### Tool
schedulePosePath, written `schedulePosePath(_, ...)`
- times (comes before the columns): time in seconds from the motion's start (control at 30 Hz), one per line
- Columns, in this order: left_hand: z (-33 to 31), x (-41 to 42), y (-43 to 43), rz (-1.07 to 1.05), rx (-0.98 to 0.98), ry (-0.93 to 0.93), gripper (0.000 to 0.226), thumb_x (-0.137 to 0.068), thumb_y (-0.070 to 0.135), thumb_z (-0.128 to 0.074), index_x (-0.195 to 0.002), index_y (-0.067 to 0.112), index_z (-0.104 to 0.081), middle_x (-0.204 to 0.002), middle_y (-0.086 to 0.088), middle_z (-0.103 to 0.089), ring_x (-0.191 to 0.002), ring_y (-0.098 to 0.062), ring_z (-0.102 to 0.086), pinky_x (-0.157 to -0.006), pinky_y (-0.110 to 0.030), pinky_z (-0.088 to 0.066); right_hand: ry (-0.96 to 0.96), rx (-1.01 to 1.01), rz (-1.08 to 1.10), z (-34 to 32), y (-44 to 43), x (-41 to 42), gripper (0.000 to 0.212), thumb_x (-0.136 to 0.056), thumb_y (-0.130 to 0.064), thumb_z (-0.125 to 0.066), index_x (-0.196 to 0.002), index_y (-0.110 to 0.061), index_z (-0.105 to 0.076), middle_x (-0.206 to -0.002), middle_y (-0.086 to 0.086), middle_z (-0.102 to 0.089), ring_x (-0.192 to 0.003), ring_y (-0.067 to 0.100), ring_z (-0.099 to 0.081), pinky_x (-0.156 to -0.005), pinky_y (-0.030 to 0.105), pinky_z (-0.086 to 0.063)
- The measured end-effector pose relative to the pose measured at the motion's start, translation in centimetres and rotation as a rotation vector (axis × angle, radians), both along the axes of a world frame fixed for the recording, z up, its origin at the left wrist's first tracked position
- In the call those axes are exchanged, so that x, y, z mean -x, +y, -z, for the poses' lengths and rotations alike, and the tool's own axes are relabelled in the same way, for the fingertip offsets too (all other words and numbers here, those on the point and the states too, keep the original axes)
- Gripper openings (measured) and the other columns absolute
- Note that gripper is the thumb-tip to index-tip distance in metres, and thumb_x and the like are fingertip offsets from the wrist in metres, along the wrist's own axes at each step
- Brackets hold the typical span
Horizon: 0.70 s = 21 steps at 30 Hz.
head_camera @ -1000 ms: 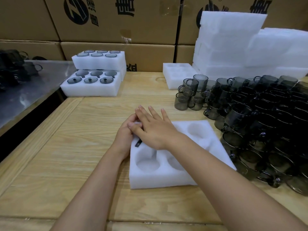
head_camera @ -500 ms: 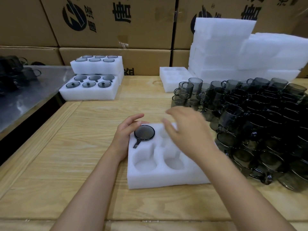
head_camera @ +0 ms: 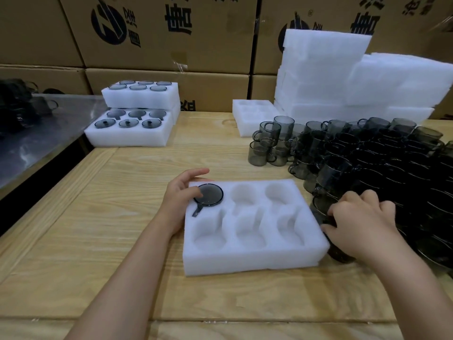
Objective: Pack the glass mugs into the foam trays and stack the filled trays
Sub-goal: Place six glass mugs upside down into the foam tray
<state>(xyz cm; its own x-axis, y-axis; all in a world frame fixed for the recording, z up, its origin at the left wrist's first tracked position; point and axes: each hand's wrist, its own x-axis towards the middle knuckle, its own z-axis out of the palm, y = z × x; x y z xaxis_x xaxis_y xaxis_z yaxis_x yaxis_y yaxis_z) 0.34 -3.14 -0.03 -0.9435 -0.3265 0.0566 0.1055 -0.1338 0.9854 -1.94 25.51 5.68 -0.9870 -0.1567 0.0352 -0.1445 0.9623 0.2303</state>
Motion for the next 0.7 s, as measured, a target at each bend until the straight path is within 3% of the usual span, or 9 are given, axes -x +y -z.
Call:
schedulePosePath(0.07,0.0,0.0,-0.2,-0.017,0.037,0.008,0.047,-0.054,0.002,-0.049,-0.095,0.014,-0.069,-0.077,0.007,-0.071,-0.07,-0.014,-0.065,-0.062,-0.027,-0.053,-0.009,0.02,-0.003,0.1,-0.3,0.0,0.034,-0.089,-0.05,-0.047,-0.112,-0.03,-0.061,-0.114,-0.004,-0.045,-0.109,0.022,-0.033,-0.087,0.035,-0.029)
schedulePosePath(0.2,0.1,0.0,-1.0,-0.082,0.019,0.017,0.038,-0.052,0.001,-0.05,-0.081,0.015,-0.071,-0.081,-0.003,-0.073,-0.073,-0.018,-0.068,-0.063,-0.028,-0.054,0.038,0.145,-0.007,-0.1,-0.6,0.3,0.024,-0.095,-0.04,-0.047,-0.105,-0.032,-0.066,-0.111,-0.003,-0.048,-0.108,0.023,-0.037,-0.087,0.035,-0.032)
schedulePosePath(0.3,0.1,-0.2,-1.2,-0.082,0.037,0.023,0.034,-0.051,0.002,-0.051,-0.074,0.018,-0.072,-0.08,-0.001,-0.072,-0.07,-0.016,-0.067,-0.06,-0.026,-0.053,0.067,0.268,-0.039,-0.2,-0.7,0.5,0.023,-0.095,-0.026,-0.05,-0.102,-0.017,-0.07,-0.11,0.003,-0.049,-0.107,0.026,-0.045,-0.088,0.035,-0.04)
schedulePosePath(0.37,0.2,-0.2,-1.5,-0.087,0.052,0.023,0.033,-0.052,0.002,-0.051,-0.07,0.019,-0.073,-0.084,-0.001,-0.07,-0.072,-0.017,-0.066,-0.061,-0.027,-0.052,0.108,0.408,-0.056,-0.8,-0.9,0.3,0.02,-0.094,-0.018,-0.052,-0.096,-0.009,-0.07,-0.106,0.004,-0.047,-0.099,0.028,-0.05,-0.079,0.033,-0.042)
schedulePosePath(0.57,0.3,0.1,-1.7,-0.045,0.052,0.005,0.034,-0.053,0.001,-0.05,-0.072,0.017,-0.073,-0.083,-0.001,-0.072,-0.073,-0.018,-0.067,-0.063,-0.028,-0.053,0.372,0.692,-0.246,-4.1,-2.3,-0.7,0.013,-0.088,-0.015,-0.06,-0.083,-0.01,-0.071,-0.094,-0.001,-0.047,-0.082,0.016,-0.043,-0.072,0.026,-0.03)
schedulePosePath(0.7,0.3,0.0,-1.7,-0.033,0.04,-0.014,0.035,-0.055,0.002,-0.051,-0.08,0.015,-0.072,-0.087,-0.006,-0.071,-0.073,-0.021,-0.066,-0.062,-0.031,-0.053,0.293,0.834,-0.441,-4.5,-6.8,-0.3,0.012,-0.088,-0.015,-0.062,-0.085,-0.008,-0.072,-0.089,-0.003,-0.045,-0.08,0.011,-0.041,-0.068,0.018,-0.024)
